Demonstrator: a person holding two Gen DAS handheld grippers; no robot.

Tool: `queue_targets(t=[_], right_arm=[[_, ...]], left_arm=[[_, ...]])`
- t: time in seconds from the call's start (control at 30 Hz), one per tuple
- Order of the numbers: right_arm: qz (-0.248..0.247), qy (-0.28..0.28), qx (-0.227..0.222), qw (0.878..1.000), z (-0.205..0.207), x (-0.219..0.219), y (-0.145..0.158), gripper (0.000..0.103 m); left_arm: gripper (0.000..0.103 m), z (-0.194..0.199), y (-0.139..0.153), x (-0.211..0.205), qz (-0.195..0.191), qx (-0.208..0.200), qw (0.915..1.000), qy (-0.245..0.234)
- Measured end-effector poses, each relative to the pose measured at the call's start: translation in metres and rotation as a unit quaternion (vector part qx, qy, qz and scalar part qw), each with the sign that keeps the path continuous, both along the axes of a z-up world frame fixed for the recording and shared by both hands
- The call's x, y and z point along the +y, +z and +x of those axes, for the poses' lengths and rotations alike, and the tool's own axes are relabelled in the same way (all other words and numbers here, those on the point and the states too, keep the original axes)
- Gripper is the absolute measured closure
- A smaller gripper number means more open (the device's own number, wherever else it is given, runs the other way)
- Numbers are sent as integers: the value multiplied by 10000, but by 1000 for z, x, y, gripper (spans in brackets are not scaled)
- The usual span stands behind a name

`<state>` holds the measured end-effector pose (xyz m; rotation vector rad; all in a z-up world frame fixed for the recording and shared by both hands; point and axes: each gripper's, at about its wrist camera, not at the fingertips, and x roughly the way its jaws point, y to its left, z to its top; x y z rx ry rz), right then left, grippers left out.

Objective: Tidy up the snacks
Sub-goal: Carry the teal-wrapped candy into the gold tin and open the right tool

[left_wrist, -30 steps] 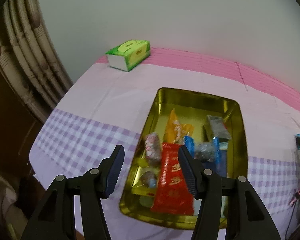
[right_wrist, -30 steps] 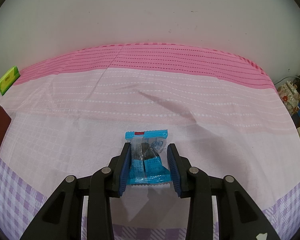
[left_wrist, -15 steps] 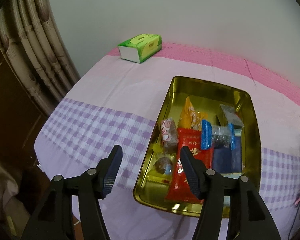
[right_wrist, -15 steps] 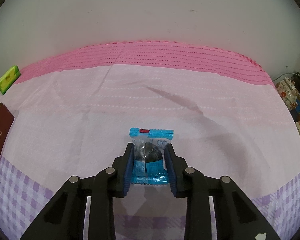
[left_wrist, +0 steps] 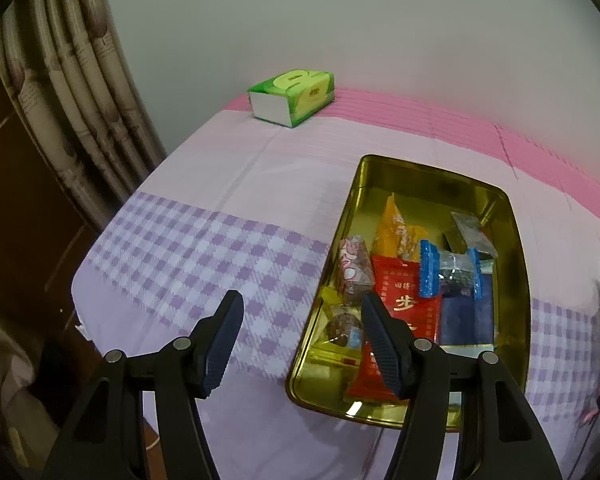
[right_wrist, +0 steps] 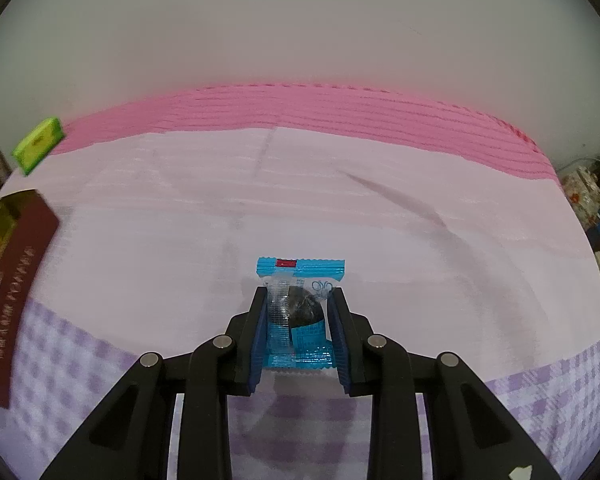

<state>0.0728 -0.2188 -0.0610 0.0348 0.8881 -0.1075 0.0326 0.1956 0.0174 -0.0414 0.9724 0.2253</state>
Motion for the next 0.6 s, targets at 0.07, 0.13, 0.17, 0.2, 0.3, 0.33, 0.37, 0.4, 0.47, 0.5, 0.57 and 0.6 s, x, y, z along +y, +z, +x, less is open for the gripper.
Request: queue_targets(t=[0.07,0.13,0.17,0.2,0.3,0.33,0.37,0.4,0.47,0.5,0.57,0.6], right_arm=[[83,99,-34,9999,-1,10,5,76],[179,261,-86,9995,-2,24,13,76],[244,364,-107,9990,-2,32,17,76],[300,459,-133,9984,-3,40,21,76],[440,810,-193,9956,-3,69,33,76],[462,901,-205,9946,-4,76,36,76],[477,1035,-231,9932,-5,88,40,76],[489,1134,-249,9920,-8,99,43,76],[564,1382,-280,9884,-11,122,50,76],[594,1460,-284,9871,-11,130,52,76],[653,1699,-275,9829,-13,152,57,76],[678,1798,-273,9810,-14,164,59,76]], left_arm=[[41,0,0,2,3,-3,10000,29],[41,-1,1,4,28,-14,10000,65],[41,-1,1,4,49,-10,10000,83],[41,-1,1,5,79,-7,9999,106],[41,-2,2,6,72,-7,9999,121],[41,-2,2,7,78,-8,9999,141],[41,-2,2,7,92,-2,9998,156],[41,-2,2,8,96,5,9998,166],[41,-3,1,11,105,43,9997,230],[41,-3,1,12,90,54,9996,258],[41,-4,1,13,73,61,9996,275],[41,-4,1,14,81,61,9996,277]])
